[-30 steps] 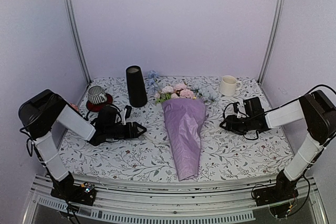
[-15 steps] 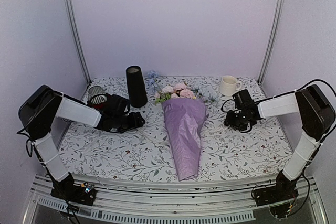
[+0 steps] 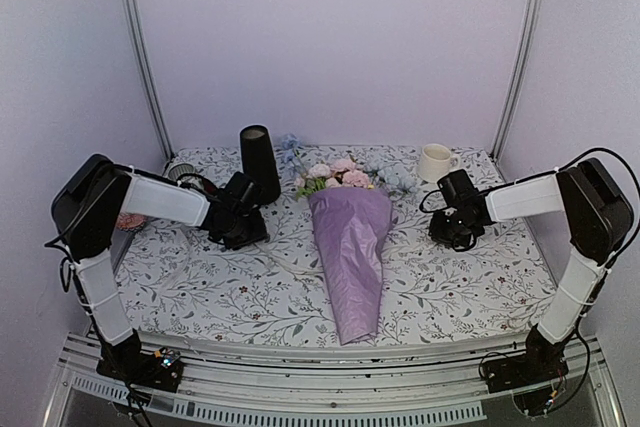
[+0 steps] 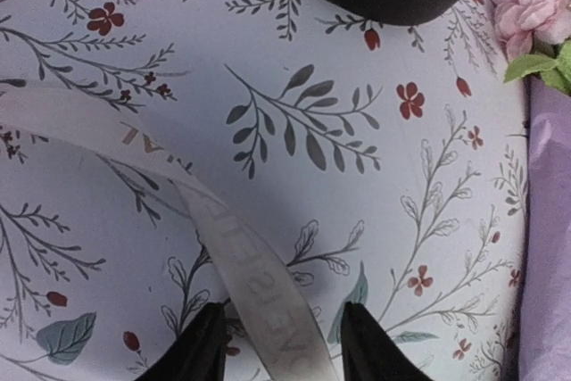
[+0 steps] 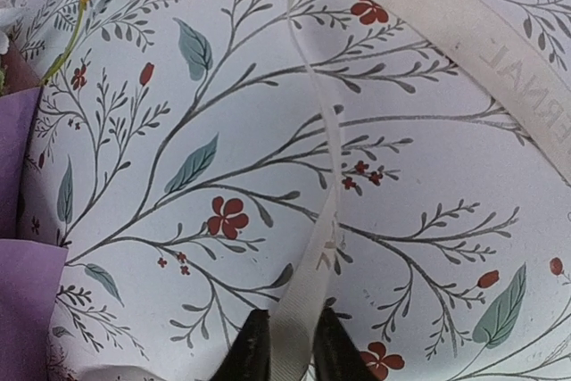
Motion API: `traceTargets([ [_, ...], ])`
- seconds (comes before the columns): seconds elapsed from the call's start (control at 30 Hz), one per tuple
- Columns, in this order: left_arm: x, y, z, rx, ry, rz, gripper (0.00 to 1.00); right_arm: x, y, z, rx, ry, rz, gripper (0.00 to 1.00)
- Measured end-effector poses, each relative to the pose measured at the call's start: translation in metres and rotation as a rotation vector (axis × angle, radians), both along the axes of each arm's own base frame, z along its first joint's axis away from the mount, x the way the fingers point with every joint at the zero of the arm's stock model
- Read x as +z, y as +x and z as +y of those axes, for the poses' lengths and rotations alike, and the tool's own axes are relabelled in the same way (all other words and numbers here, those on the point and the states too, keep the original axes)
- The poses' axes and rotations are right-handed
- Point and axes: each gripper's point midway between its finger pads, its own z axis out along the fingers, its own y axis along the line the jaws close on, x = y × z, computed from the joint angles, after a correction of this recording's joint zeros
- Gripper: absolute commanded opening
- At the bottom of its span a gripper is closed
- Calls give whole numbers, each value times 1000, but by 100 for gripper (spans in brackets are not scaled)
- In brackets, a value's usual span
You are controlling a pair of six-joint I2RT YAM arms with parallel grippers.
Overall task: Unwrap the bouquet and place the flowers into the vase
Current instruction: Adjust the ribbon at the center of the board.
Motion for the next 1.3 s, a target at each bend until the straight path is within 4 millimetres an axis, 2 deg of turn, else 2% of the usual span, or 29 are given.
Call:
traceTargets([
  [0.07,-1,1,1,15,0,4,26,0,0,0,2,-1,1,4],
  [0.1,-2,2,0,23,-2,5,20,0,0,0,6,-4,0,3],
  [0.17,-4,6,-1,36,-2,8,0,0,0,0,7,-4,-3,3],
  [0.33,-7,21,-4,48,-30,-9,0,2,3,0,9,-6,-14,3],
  [0.47,-7,28,4,69,-60,-17,0,3,6,-4,-2,-5,-22,3],
  [0.7,-4,33,36,135,-58,-12,0,4,18,-35,-84,14,-28,3],
  [0.83,-4,32,34,122,-69,0,0,6,21,-40,-96,28,-32,4],
  [0.9,-4,30,31,108,-82,6,0,8,22,-46,-111,29,-37,9],
  [0.93,-4,30,30,105,-85,5,3,8,23,-50,-124,30,-38,16],
  [0.97,-5,29,30,102,-89,4,11,9,24,-56,-139,30,-40,23],
  [1.0,-5,28,29,99,-97,4,26,10,25,-62,-155,31,-42,33],
  [1.03,-5,27,29,91,-98,5,56,11,26,-67,-168,29,-45,48],
  [1.1,-1,26,27,90,-124,-9,82,14,27,-73,-182,26,-50,61],
  [1.17,6,24,28,93,-135,-25,91,20,28,-76,-183,29,-67,63],
  [1.3,15,9,32,74,-117,-33,93,41,18,-71,-123,53,-119,64],
])
